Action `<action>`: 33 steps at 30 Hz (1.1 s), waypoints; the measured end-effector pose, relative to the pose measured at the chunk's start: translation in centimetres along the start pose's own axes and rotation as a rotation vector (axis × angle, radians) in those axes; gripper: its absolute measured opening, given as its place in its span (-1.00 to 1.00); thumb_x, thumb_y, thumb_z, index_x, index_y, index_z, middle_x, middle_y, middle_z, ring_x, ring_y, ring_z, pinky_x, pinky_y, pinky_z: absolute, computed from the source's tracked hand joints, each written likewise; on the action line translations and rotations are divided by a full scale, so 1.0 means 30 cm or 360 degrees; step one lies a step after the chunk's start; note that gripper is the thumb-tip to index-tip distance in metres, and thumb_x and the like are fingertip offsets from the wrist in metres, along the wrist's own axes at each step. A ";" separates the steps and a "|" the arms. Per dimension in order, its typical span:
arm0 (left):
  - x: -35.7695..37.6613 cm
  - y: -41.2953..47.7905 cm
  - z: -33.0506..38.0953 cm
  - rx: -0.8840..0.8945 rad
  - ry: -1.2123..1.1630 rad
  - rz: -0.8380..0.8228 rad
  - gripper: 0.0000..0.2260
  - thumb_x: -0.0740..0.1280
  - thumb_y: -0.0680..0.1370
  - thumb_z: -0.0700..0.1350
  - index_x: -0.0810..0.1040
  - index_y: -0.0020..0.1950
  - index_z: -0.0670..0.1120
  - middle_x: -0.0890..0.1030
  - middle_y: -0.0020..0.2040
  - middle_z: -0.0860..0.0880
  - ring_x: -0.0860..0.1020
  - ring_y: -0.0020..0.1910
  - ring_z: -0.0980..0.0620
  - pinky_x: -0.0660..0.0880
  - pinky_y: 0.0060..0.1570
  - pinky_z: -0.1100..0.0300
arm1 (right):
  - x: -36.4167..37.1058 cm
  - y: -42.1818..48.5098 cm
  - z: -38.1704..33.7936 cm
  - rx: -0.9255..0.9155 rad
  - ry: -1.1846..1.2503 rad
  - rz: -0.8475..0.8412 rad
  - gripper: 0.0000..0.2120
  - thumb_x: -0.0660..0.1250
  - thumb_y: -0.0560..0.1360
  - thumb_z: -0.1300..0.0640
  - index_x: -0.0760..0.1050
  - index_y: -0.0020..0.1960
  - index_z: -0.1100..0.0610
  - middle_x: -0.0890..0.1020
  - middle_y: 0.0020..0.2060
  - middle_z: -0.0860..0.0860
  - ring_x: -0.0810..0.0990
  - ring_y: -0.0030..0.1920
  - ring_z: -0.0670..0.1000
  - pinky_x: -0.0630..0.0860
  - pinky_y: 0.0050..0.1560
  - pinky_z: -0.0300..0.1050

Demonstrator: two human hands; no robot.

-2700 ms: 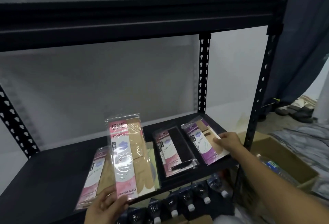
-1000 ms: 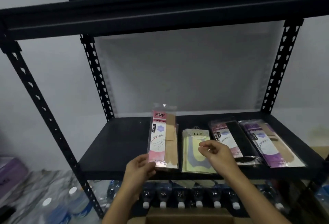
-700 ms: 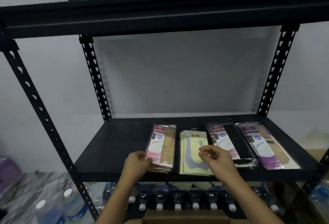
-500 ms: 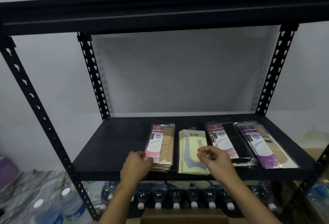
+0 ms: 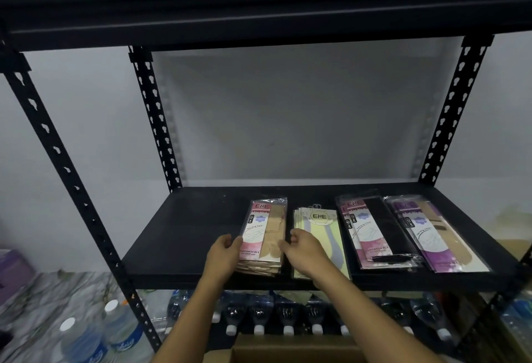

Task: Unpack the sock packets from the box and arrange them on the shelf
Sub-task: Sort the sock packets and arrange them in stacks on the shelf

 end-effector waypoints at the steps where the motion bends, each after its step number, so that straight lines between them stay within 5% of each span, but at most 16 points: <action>1: 0.010 0.004 0.000 -0.0011 -0.0033 -0.0026 -0.50 0.27 0.60 -0.02 0.31 0.49 -0.19 0.48 0.38 -0.14 0.53 0.22 -0.07 0.46 0.15 0.11 | 0.024 0.012 -0.012 -0.0005 0.0010 -0.0028 -0.66 0.22 0.59 0.10 0.40 0.33 0.16 0.55 0.27 0.03 0.53 0.13 -0.01 0.41 0.07 -0.21; 5: 0.040 0.015 -0.010 -0.0027 -0.0127 -0.0098 -0.54 0.26 0.60 -0.12 0.32 0.48 -0.21 0.52 0.34 -0.15 0.56 0.20 -0.06 0.48 0.12 0.14 | 0.110 0.052 0.010 0.0108 0.0027 -0.0076 -0.66 0.20 0.57 0.11 0.39 0.33 0.12 0.57 0.25 0.01 0.55 0.19 0.04 0.49 0.14 -0.12; 10: 0.052 -0.009 -0.007 0.0049 -0.0136 -0.0162 -0.77 0.21 0.61 -0.21 0.61 0.17 -0.15 0.70 -0.04 -0.06 0.65 -0.16 0.05 0.51 -0.21 0.24 | 0.148 0.070 0.059 0.0147 -0.0078 -0.0033 -0.60 0.25 0.49 0.08 0.40 0.32 0.07 0.58 0.20 0.01 0.56 0.14 0.04 0.54 0.09 -0.09; 17: 0.071 -0.039 -0.006 0.0116 -0.0167 -0.0171 -0.72 0.14 0.64 -0.23 0.57 0.23 -0.07 0.68 0.00 0.03 0.64 0.00 0.05 0.54 -0.05 0.21 | 0.139 0.065 0.061 0.0156 -0.0043 0.0036 -0.62 0.31 0.49 0.13 0.42 0.30 0.07 0.60 0.20 0.02 0.57 0.15 0.05 0.54 0.13 -0.07; 33: 0.006 -0.038 -0.006 0.0077 -0.0243 -0.0158 -0.74 0.11 0.64 -0.27 0.56 0.17 -0.12 0.67 -0.04 0.00 0.64 -0.09 0.11 0.50 -0.31 0.42 | 0.187 0.077 0.031 0.0074 0.0106 0.0069 -0.67 0.32 0.50 0.19 0.47 0.26 0.05 0.62 0.15 0.00 0.57 0.04 -0.01 0.49 -0.01 -0.20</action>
Point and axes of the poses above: each hand's wrist, its own y-axis towards the middle knuckle, its own x-axis out of the palm, z = x × y, the point moved 9 cm from there along y, towards the middle knuckle
